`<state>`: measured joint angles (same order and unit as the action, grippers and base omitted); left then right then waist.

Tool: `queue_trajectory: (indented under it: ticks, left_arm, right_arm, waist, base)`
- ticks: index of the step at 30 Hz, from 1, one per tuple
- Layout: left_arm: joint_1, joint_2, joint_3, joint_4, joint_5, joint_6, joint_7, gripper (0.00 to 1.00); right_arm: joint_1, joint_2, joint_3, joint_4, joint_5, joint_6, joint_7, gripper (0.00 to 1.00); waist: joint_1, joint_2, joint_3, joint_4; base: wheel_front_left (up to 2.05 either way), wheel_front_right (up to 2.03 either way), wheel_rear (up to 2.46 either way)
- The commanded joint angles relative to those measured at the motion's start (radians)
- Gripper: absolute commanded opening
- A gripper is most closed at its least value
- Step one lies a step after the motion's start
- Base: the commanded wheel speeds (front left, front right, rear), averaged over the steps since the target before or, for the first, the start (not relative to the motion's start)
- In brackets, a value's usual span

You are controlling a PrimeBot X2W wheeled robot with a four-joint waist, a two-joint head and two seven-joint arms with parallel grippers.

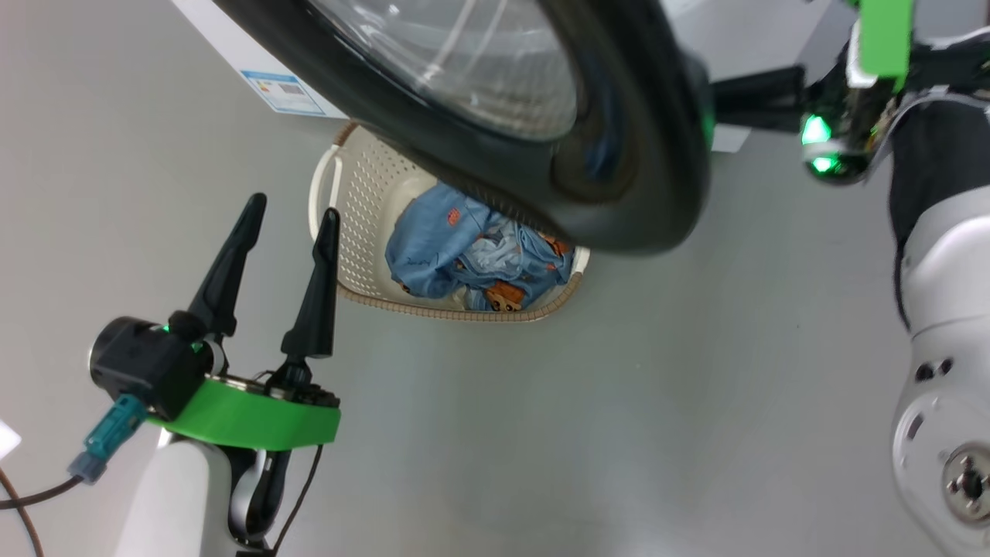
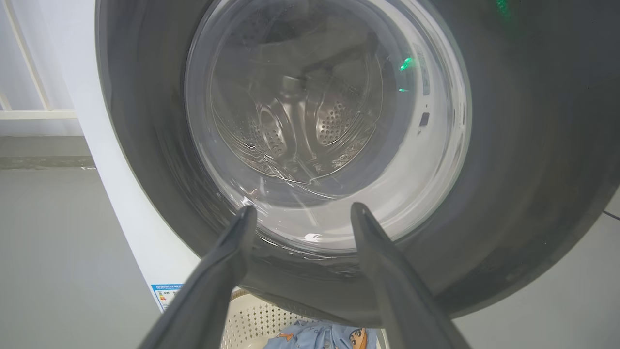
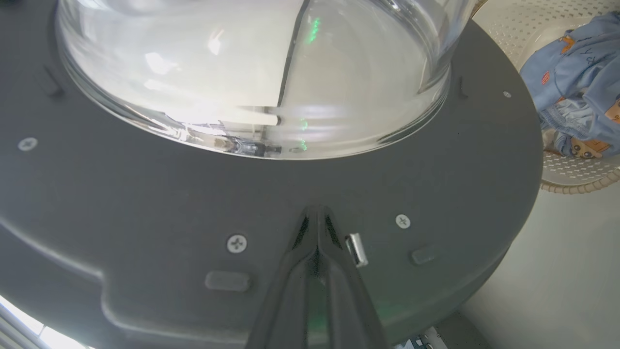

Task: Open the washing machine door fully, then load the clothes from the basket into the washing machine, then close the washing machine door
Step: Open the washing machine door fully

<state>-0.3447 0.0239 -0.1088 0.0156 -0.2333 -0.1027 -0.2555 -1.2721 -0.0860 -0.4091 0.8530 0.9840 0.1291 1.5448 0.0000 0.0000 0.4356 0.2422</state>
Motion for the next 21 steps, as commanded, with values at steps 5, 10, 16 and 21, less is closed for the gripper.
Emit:
queue_trajectory:
  ticks: [5, 10, 16, 21]
  left_arm:
    - [0.024, 0.026, 0.039, -0.017, 0.008, -0.006, -0.006, 1.0]
    - [0.035, 0.026, 0.042, -0.014, 0.004, -0.006, -0.006, 1.0]
    - [0.042, 0.026, 0.048, -0.01, -0.003, -0.005, -0.006, 1.0]
    - [0.049, 0.026, 0.058, -0.002, -0.012, -0.005, -0.006, 1.0]
  right_arm:
    - [0.085, 0.035, 0.193, -0.051, 0.176, 0.002, 0.024, 0.0]
    - [0.174, 0.036, 0.368, -0.095, 0.326, 0.002, 0.021, 0.0]
    - [0.273, 0.036, 0.547, -0.177, 0.451, 0.002, -0.045, 0.0]
    - [0.333, 0.036, 0.662, -0.217, 0.536, 0.002, -0.104, 0.0]
  waist:
    - [0.0, 0.0, -0.037, 0.016]
    - [0.0, 0.0, -0.057, 0.019]
    - [0.0, 0.0, -0.072, 0.028]
    - [0.0, 0.0, -0.085, 0.039]
  base:
    - [0.0, 0.0, 0.0]
    - [0.0, 0.0, 0.0]
    - [0.0, 0.0, 0.0]
    - [0.0, 0.0, 0.0]
